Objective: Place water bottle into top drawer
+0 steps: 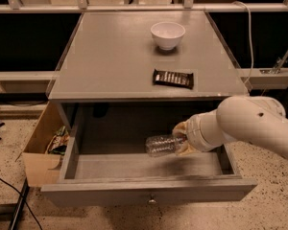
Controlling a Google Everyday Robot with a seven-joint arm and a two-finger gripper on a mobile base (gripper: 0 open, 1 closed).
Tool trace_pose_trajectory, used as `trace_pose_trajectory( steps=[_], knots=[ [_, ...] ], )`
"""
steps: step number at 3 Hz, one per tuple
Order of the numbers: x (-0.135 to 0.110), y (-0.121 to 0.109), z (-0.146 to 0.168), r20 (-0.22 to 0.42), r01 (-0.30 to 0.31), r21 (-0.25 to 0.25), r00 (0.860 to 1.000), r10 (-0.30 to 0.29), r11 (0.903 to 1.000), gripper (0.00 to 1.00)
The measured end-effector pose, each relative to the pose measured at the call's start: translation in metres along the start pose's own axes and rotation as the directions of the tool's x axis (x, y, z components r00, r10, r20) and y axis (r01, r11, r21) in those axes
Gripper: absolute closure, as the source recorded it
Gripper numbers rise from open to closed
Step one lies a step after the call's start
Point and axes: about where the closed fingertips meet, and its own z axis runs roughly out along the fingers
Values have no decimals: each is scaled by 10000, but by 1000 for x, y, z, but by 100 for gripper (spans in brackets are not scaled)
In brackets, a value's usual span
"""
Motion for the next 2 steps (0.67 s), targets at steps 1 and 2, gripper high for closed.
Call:
trace_pose_trajectory(
  steps=[1, 2],
  knots=[
    [11, 5, 54, 532, 106, 416, 9985, -128, 9991, 100],
    [16, 7, 58, 397, 70, 355, 9992, -84, 9993, 100]
  ],
)
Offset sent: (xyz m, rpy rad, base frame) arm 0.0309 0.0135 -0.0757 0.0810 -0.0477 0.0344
